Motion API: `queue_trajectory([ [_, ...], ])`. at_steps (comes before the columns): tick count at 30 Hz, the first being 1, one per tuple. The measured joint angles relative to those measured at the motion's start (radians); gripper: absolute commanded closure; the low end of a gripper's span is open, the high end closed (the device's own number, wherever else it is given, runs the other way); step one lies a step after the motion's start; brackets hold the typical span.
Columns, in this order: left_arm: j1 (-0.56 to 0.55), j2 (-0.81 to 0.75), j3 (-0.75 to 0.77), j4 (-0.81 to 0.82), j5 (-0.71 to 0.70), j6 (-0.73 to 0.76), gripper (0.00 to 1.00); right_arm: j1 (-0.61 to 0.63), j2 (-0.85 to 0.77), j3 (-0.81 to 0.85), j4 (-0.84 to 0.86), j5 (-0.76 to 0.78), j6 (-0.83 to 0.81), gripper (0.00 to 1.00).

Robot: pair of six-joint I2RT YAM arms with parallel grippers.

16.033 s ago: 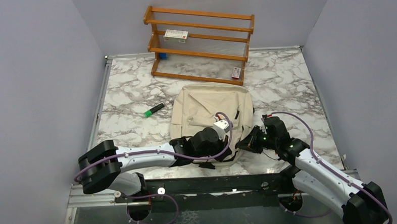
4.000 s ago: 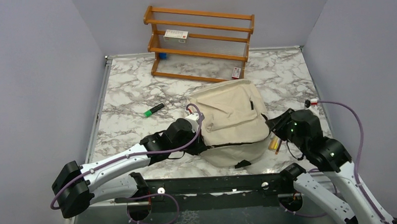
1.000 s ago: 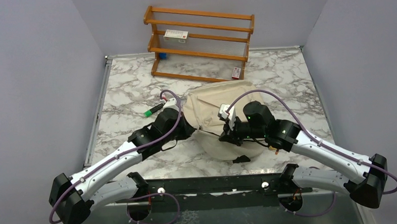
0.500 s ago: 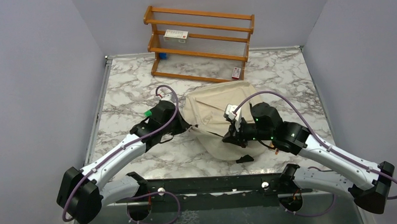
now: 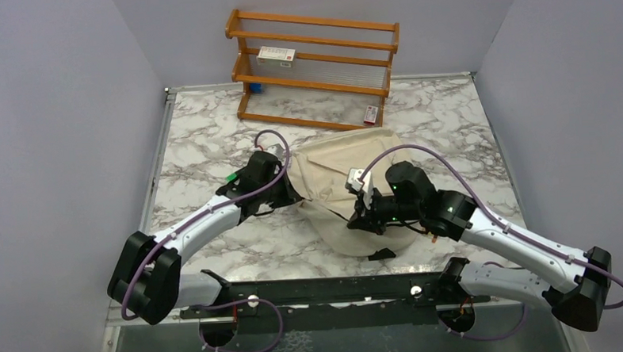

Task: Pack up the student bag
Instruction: Zip the student bag at the center of the board.

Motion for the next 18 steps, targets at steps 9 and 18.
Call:
queue_trajectory([
  [9,0.093,0.014,0.004,0.007,-0.093,0.106,0.53,0.002,0.033,0.001,-0.033,-0.014,0.063,0.58],
  [18,0.096,-0.090,0.033,0.013,-0.101,0.216,0.29,0.006,0.032,0.063,-0.041,0.310,0.387,0.47],
])
